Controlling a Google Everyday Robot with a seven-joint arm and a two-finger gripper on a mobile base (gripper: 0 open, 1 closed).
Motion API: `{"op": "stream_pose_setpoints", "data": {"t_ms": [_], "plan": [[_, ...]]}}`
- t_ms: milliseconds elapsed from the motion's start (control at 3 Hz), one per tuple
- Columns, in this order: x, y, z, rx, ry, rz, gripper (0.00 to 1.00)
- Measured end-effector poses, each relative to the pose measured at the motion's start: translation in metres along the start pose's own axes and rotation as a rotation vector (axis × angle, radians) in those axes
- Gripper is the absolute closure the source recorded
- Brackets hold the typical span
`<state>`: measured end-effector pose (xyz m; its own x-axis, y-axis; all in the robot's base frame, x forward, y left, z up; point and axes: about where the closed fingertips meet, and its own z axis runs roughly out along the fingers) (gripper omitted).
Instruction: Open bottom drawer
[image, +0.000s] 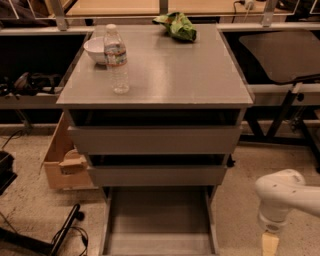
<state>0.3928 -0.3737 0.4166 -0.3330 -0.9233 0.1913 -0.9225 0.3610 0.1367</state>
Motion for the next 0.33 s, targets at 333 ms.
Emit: {"op": "stream_pose_setpoints", "data": {"t_ms": [333], "plan": [[0.0469,0.0037,-0.0794,0.064,-0.116,0.158,0.0]]}}
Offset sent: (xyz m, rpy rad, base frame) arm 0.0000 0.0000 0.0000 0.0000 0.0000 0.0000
